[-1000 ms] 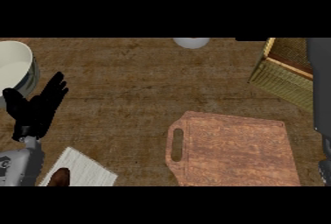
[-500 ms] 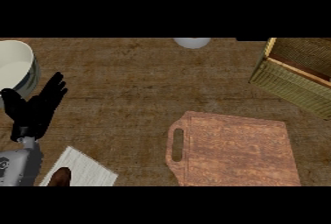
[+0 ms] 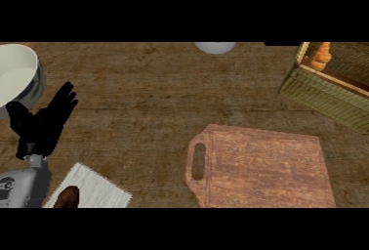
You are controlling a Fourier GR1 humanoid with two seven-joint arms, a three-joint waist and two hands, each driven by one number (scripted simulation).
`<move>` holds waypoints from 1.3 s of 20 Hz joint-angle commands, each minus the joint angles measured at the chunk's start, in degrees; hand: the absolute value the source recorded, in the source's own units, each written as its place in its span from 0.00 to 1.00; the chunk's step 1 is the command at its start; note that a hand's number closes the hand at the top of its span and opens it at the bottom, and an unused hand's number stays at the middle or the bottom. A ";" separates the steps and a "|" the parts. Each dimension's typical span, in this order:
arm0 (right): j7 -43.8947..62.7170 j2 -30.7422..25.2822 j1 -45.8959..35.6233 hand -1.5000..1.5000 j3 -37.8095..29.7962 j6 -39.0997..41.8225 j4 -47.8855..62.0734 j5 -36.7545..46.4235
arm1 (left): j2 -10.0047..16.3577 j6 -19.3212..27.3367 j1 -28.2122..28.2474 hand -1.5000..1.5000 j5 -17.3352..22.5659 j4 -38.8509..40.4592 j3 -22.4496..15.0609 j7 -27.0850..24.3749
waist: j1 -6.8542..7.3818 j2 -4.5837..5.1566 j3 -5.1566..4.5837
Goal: Pick the croissant from the cutting board and place it in the basket
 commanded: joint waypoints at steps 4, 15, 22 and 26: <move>-11.46 -0.88 1.60 0.00 -1.90 -4.25 6.54 -5.48 | -0.23 0.75 -2.03 0.50 0.05 0.01 0.80 2.53 | -0.07 -0.03 0.00; -6.62 -6.84 1.46 0.00 -15.58 -9.81 -3.11 -15.72 | 0.16 -0.17 -0.06 0.50 0.01 -1.72 0.86 1.63 | -1.05 -0.49 0.05; -8.45 -12.06 16.21 0.00 -26.23 4.16 -13.86 -32.22 | -0.76 -0.25 1.81 0.50 0.09 0.00 1.43 -0.76 | -2.62 -0.59 0.06; -9.03 -15.98 25.02 0.00 -31.94 15.71 -16.51 -39.89 | -0.08 0.28 1.05 0.50 0.13 -0.01 2.25 0.83 | -2.86 -0.52 0.06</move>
